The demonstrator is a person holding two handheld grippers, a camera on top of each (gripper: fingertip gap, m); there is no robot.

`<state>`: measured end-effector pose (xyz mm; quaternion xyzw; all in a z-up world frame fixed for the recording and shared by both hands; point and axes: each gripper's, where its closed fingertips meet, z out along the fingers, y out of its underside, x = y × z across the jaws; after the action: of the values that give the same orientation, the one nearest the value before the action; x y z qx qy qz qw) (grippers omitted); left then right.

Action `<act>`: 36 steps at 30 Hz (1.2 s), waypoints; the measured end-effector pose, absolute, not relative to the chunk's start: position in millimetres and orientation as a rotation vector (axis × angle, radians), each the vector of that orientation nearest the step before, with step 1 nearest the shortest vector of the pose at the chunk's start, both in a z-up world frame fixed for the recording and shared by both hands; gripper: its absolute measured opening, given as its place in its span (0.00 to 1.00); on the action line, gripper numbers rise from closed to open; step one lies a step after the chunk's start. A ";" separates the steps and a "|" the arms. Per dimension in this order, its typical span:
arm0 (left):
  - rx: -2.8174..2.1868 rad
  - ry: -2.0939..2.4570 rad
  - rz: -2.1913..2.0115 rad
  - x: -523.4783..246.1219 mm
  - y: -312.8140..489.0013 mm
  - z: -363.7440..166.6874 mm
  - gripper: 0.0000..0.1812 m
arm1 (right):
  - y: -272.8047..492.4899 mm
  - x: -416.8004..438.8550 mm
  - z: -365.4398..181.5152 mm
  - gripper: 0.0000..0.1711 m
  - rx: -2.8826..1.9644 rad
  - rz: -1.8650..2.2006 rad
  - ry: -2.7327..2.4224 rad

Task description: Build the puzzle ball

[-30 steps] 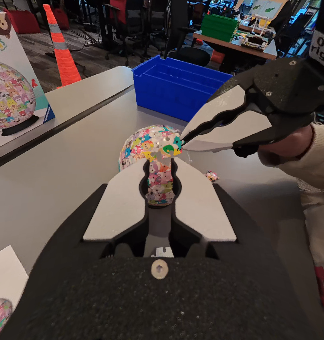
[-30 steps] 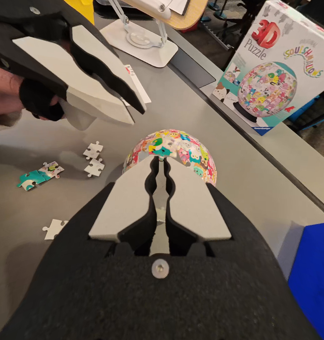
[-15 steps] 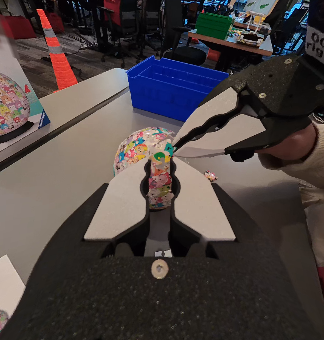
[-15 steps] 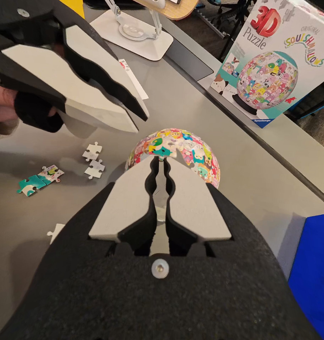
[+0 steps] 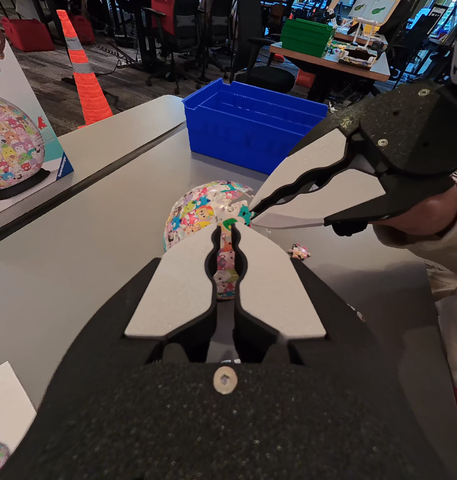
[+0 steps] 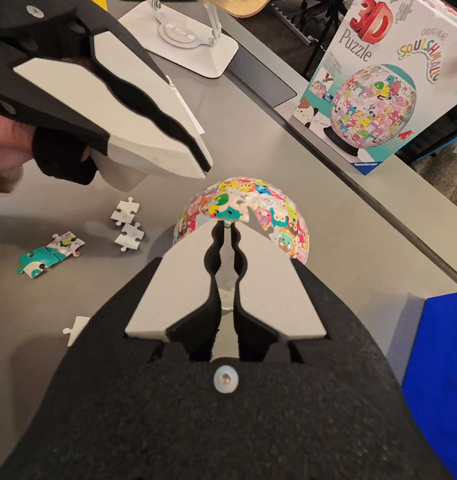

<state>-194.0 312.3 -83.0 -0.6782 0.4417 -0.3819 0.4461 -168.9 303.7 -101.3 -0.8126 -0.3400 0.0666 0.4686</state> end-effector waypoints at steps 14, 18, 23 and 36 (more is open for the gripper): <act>-1.771 1.153 -0.899 -243.2 287.9 -91.6 0.09 | 228.2 -160.2 -102.3 0.03 -1.949 0.728 -0.944; -1.841 1.236 -0.901 -263.8 250.1 -119.5 0.09 | 193.3 -121.8 -155.1 0.03 -2.085 0.717 -0.920; -1.906 1.329 -0.913 -243.2 199.1 -156.1 0.11 | 194.3 -108.1 -204.0 0.03 -2.188 0.578 -0.907; -1.946 1.263 -0.867 -234.3 160.5 -161.9 0.11 | 135.4 -142.3 -214.8 0.39 -1.978 0.587 -1.373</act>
<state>-234.3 160.5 -161.9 -0.7426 0.4820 -0.3308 0.3266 -142.3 135.4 -214.8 -0.7547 -0.5238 0.2238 0.3255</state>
